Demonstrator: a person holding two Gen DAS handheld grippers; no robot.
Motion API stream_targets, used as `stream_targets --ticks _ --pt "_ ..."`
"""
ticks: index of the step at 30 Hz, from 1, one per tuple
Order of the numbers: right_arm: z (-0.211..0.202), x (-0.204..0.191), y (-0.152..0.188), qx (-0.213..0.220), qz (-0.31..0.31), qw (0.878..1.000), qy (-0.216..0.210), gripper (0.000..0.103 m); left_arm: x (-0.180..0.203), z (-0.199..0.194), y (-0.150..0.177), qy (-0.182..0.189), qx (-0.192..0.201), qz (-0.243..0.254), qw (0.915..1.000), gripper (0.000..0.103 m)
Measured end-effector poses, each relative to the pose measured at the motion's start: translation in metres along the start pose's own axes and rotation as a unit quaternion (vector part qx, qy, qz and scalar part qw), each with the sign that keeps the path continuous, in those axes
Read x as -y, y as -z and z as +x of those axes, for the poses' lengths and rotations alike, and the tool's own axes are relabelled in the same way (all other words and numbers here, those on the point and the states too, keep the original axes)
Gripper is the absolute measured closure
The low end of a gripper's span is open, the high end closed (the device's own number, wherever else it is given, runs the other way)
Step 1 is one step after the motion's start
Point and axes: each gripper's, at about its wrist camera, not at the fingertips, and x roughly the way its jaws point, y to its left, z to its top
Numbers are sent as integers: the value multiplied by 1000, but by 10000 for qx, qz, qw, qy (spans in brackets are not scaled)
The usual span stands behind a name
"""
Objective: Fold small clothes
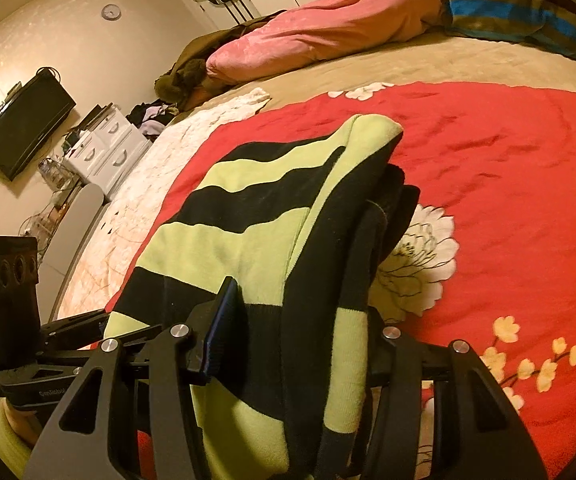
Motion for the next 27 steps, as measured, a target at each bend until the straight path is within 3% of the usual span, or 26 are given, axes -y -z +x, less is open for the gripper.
stream_targets --ticks 19,27 --pt "16 -16 13 -205 -171 9995 148 55 -16 -4 17 -77 -15 -112 9999 67" --pt "34 -13 28 -499 -240 9965 630 52 -20 14 29 -184 -222 -103 9995 66"
